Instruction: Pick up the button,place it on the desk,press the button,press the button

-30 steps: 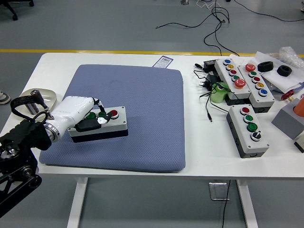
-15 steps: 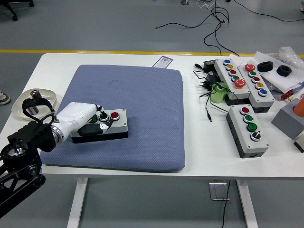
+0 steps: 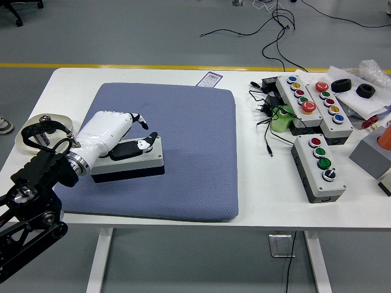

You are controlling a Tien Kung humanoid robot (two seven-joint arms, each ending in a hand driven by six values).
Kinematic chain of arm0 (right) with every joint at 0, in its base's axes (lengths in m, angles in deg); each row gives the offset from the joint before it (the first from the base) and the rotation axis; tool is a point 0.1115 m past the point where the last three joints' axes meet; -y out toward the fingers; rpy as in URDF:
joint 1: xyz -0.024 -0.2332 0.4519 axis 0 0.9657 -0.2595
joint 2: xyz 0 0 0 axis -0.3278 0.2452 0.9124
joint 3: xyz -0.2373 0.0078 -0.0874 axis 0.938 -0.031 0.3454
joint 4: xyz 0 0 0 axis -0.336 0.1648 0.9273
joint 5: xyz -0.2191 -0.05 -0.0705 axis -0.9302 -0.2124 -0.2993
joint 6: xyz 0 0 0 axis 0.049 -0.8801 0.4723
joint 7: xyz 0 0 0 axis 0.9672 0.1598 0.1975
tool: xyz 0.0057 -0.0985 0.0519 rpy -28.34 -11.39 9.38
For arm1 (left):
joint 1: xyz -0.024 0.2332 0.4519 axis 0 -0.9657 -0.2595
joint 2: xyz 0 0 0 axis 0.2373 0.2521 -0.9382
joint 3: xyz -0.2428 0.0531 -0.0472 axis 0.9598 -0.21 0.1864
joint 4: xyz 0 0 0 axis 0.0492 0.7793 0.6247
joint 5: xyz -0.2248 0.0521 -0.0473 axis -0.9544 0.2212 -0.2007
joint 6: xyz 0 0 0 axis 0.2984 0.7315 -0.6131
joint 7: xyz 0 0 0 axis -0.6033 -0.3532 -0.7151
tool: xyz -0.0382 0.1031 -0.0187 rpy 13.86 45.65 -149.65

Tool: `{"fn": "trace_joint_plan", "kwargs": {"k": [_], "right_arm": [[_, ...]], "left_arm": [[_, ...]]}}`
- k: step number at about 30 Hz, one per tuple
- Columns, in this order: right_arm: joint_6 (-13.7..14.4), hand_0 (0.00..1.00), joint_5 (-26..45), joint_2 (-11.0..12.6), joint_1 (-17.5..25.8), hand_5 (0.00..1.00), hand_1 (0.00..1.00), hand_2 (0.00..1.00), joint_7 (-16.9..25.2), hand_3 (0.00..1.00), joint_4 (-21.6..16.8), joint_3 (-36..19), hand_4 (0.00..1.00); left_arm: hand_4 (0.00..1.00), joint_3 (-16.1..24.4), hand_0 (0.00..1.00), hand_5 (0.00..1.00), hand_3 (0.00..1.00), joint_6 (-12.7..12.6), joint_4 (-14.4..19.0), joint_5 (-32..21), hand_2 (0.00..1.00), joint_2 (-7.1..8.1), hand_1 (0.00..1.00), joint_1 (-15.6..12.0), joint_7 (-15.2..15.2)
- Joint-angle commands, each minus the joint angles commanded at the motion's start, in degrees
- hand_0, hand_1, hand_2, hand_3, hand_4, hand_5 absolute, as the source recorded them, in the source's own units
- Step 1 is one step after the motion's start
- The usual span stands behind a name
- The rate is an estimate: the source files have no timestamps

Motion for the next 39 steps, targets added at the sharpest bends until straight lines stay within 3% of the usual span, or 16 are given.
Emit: {"fn": "trace_joint_plan", "kwargs": {"k": [9,28,30,34,39], "right_arm": [[0.0,0.544,0.14,0.0,0.03,0.124,0.642,0.693,-0.09,0.615,0.0,0.34,0.29],[-0.01,0.542,0.08,0.0,0.11,0.123,0.641,0.693,-0.06,0.615,0.0,0.29,0.291],[-0.01,0.542,0.03,0.0,0.09,0.123,0.641,0.693,-0.05,0.615,0.0,0.2,0.291],[-0.03,0.541,-0.1,0.0,0.05,0.124,0.642,0.693,-0.02,0.615,0.0,0.08,0.291],[-0.04,0.541,-0.26,0.0,0.06,0.123,0.641,0.693,0.01,0.615,0.0,-0.12,0.291]], "left_arm": [[0.614,-1.63,0.002,0.998,0.639,1.9,-3.51,-0.18,0.002,-0.47,0.002,0.67,-0.51],[0.618,-2.78,0.002,0.998,0.634,3.85,-4.85,0.98,0.002,-0.06,0.002,-0.01,-1.07],[0.618,-2.19,0.002,0.998,0.634,2.76,-4.16,1.15,0.002,-0.08,0.002,-0.12,-1.21],[0.618,0.58,0.002,0.998,0.637,-1.8,-1.31,0.44,0.002,0.01,0.002,-0.53,-1.63],[0.621,4.82,0.002,0.998,0.706,-11.28,0.61,-4.63,0.002,-0.11,0.002,-1.05,-4.01]]}}
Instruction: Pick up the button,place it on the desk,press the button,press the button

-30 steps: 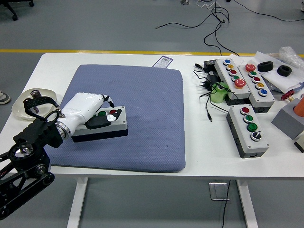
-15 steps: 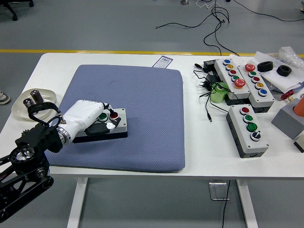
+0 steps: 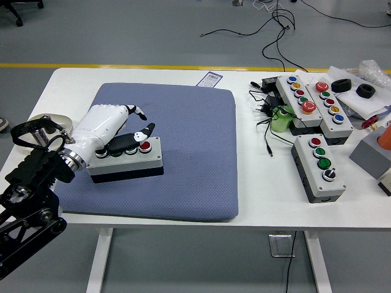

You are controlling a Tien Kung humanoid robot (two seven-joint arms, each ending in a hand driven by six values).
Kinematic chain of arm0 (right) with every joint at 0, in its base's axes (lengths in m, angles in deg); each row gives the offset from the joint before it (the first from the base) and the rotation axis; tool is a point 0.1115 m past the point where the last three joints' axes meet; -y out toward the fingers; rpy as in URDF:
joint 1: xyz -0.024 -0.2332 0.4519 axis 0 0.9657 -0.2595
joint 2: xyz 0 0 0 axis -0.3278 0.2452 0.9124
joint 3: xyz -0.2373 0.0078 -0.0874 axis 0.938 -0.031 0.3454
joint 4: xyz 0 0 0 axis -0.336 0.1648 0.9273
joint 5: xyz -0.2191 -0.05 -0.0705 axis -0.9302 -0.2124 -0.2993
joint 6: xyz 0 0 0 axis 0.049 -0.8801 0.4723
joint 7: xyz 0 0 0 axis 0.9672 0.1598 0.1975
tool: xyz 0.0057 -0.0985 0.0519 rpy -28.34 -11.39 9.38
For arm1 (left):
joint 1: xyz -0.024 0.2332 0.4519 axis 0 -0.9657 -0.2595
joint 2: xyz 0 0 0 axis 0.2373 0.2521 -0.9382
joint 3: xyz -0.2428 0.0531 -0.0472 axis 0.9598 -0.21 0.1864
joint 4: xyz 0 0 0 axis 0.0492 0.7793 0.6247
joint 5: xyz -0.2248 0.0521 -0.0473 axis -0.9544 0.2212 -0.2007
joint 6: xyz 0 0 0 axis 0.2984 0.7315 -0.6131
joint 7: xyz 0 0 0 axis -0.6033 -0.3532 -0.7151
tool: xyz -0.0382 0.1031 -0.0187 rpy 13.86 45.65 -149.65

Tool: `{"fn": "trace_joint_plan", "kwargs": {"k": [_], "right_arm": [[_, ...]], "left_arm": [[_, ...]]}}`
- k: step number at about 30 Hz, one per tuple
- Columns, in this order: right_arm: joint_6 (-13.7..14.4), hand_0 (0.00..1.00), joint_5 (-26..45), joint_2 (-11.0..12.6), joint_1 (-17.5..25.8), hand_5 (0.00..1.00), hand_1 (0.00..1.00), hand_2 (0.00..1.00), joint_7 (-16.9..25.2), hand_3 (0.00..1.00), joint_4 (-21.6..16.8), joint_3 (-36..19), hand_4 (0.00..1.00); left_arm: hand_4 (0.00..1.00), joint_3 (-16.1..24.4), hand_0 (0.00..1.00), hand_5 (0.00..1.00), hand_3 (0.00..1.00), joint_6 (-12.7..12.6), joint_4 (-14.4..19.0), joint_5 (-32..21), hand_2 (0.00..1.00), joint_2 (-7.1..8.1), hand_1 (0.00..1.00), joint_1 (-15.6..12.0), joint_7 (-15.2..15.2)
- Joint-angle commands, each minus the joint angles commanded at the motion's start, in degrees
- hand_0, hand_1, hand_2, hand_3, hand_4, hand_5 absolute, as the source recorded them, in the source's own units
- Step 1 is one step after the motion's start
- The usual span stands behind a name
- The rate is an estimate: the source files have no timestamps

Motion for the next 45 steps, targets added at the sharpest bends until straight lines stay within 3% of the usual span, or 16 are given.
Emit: {"fn": "trace_joint_plan", "kwargs": {"k": [3,4,7,9,10,21,32,45], "right_arm": [[0.0,0.541,-0.01,0.0,0.02,0.123,0.641,0.693,-0.01,0.615,0.0,0.04,0.291],[0.0,0.54,-0.02,0.0,0.03,0.123,0.641,0.693,-0.01,0.615,0.0,0.01,0.291],[-0.01,0.54,-0.09,0.0,0.05,0.123,0.641,0.693,-0.03,0.615,0.0,0.02,0.291],[-0.02,0.54,-0.09,0.0,0.1,0.123,0.641,0.693,0.01,0.615,0.0,-0.02,0.291],[-0.03,0.541,-0.15,0.0,0.12,0.124,0.641,0.693,0.01,0.615,0.0,-0.07,0.291],[-0.06,0.541,-0.62,0.0,0.11,0.124,0.642,0.693,-0.11,0.615,0.0,-0.44,0.291],[-0.12,0.543,-0.62,0.0,0.1,0.125,0.642,0.692,-0.17,0.615,0.0,-0.49,0.29],[-0.1,0.545,-0.19,0.0,0.31,0.126,0.641,0.693,-0.37,0.615,0.0,0.14,0.29]], "left_arm": [[0.621,2.9,0.002,0.998,0.706,-6.55,-1.41,-7.37,0.002,-0.59,0.002,-0.45,-4.38],[0.608,3.73,0.311,0.998,0.955,-6.99,-2.2,-9.98,0.366,-0.82,0.345,-0.63,-6.54],[0.608,5.59,0.311,0.998,0.955,-5.96,-4.51,-16.68,0.366,-1.13,0.345,-1.09,-13.22],[0.608,7.03,0.311,0.998,0.955,-3.95,-6.09,-21.9,0.366,-1.05,0.345,-1.53,-17.6],[0.595,7.67,0.802,0.998,0.998,-3.12,-6.61,-24.13,0.893,-1.03,0.838,-1.71,-18.67],[0.601,11.62,0.801,0.998,0.968,-0.15,-14.05,-50.82,0.897,-1.62,0.841,-3.32,-22.89],[0.598,12.51,0.794,0.998,0.943,3.39,-17.38,-76.18,0.888,-1.85,0.839,-3.91,-22.59],[0.596,12.18,0.789,0.998,0.943,3.66,-17.86,-77.2,0.887,-1.87,0.837,-3.73,-21.97]]}}
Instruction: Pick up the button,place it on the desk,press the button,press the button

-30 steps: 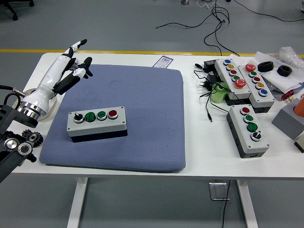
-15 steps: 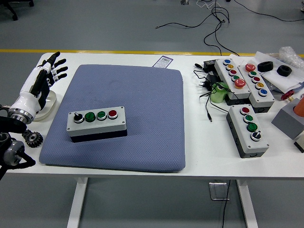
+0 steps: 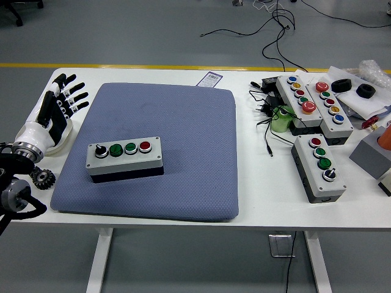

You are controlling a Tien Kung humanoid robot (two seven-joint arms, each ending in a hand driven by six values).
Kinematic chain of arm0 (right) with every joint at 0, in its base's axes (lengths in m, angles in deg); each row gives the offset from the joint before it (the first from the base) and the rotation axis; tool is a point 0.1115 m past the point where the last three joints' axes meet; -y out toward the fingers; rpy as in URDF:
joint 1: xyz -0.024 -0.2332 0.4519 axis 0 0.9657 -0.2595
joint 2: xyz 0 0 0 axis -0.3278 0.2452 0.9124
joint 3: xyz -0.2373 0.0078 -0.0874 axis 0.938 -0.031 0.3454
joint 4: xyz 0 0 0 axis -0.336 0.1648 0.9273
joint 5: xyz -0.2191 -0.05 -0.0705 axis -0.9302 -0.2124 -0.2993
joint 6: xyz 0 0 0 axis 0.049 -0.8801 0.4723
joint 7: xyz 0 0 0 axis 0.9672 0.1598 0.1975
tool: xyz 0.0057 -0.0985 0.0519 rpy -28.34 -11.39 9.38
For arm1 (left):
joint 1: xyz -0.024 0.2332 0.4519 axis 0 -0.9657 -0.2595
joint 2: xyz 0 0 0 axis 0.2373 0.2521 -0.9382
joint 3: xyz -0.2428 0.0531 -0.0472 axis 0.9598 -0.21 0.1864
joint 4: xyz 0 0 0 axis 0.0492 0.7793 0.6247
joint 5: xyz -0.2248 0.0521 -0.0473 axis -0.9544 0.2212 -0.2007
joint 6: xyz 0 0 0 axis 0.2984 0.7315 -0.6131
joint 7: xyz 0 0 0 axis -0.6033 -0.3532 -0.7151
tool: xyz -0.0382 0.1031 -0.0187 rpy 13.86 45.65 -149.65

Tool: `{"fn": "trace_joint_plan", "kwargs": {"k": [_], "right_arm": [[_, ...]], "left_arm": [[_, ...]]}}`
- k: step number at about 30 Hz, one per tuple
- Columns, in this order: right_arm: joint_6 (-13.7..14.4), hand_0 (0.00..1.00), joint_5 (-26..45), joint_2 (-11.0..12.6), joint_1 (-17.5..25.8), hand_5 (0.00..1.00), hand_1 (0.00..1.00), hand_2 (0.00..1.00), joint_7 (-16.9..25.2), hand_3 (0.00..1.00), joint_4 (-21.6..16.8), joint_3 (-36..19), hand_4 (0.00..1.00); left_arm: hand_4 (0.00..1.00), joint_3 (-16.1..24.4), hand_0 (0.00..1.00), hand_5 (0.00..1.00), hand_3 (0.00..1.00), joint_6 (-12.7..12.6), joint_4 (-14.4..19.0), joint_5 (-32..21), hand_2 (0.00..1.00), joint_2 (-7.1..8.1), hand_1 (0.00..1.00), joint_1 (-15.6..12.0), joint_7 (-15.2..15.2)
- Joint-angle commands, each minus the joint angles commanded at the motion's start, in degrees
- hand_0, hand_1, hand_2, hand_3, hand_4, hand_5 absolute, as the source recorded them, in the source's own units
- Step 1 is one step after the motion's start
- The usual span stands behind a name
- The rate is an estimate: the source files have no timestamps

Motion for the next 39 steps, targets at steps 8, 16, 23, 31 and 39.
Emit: {"fn": "trace_joint_plan", "kwargs": {"k": [8,16,23,31,39], "right_arm": [[-0.01,0.547,-0.16,0.0,0.23,0.124,0.641,0.693,-0.08,0.615,0.0,-0.05,0.29],[0.01,0.546,0.03,0.0,0.14,0.124,0.641,0.692,0.01,0.615,0.0,0.04,0.29],[0.04,0.547,0.21,0.0,-0.02,0.124,0.642,0.692,0.07,0.616,0.0,0.12,0.289],[0.09,0.547,0.27,0.0,-0.12,0.124,0.641,0.692,0.05,0.615,0.0,0.06,0.289],[0.06,0.547,0.19,0.0,-0.08,0.124,0.643,0.692,0.12,0.615,0.0,-0.06,0.289]], "left_arm": [[0.598,-0.04,0.789,0.998,0.953,-0.92,0.02,0.28,0.918,-0.01,0.837,-0.05,0.1],[0.598,-0.13,0.789,0.998,0.958,-1.46,-0.02,0.27,0.929,0.01,0.837,-0.15,0.2],[0.597,-0.04,0.788,0.998,0.961,-1.43,-0.01,0.28,0.932,0.06,0.836,0.03,0.3],[0.596,-0.13,0.788,0.998,0.963,-1.42,-0.11,0.17,0.925,0.07,0.836,0.08,0.45],[0.59,-0.2,0.786,0.998,0.966,-1.57,-0.07,0.15,0.927,0.04,0.836,0.09,0.56]]}}
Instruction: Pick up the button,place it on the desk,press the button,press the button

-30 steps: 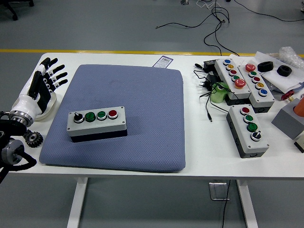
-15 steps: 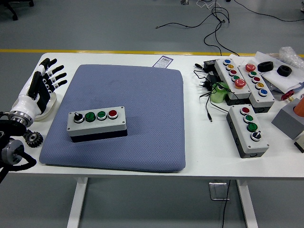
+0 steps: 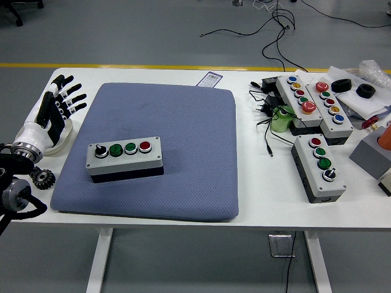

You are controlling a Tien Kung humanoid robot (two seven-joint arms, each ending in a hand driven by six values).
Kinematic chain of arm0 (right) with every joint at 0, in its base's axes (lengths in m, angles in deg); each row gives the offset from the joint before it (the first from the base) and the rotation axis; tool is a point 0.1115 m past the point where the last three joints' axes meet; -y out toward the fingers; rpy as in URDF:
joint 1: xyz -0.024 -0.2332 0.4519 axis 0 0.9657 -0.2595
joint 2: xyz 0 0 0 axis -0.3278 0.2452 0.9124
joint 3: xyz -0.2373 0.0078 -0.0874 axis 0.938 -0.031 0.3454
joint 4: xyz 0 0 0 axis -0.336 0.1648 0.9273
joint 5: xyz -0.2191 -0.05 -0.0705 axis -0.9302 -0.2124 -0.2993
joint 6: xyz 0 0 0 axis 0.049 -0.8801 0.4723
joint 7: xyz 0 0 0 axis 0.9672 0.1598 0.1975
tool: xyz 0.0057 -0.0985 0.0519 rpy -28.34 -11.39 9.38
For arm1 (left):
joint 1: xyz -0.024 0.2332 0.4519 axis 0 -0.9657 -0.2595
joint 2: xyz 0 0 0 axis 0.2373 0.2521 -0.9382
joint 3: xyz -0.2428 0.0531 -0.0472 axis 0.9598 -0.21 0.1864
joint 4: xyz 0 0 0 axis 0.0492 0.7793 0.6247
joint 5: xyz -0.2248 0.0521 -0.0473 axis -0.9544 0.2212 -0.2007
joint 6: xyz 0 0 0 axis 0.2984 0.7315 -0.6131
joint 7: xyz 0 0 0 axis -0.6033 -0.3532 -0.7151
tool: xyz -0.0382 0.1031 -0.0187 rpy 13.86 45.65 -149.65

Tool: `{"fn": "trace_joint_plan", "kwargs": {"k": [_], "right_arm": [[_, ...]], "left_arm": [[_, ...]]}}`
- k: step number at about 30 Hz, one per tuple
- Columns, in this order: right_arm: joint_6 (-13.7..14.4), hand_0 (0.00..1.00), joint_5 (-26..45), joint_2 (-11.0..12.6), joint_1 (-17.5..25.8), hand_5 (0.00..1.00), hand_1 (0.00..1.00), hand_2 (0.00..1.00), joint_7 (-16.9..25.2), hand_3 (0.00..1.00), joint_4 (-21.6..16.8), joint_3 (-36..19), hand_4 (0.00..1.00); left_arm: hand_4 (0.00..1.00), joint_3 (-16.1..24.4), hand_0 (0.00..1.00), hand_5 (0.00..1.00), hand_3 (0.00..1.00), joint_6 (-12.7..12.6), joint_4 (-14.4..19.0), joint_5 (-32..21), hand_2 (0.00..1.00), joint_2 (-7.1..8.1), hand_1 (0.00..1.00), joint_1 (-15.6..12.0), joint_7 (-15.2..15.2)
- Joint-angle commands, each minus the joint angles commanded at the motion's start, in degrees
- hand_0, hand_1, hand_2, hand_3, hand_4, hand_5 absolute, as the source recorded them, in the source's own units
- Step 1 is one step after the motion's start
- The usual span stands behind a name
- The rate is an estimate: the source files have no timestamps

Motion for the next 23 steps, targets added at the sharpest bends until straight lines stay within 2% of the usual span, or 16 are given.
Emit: {"fn": "trace_joint_plan", "kwargs": {"k": [23], "right_arm": [[-0.04,0.547,-0.29,0.0,-0.09,0.123,0.642,0.692,0.08,0.615,0.0,-0.19,0.289]], "left_arm": [[0.588,0.08,0.786,0.998,0.972,-0.41,-0.09,0.08,0.931,0.01,0.837,-0.01,0.17]]}}
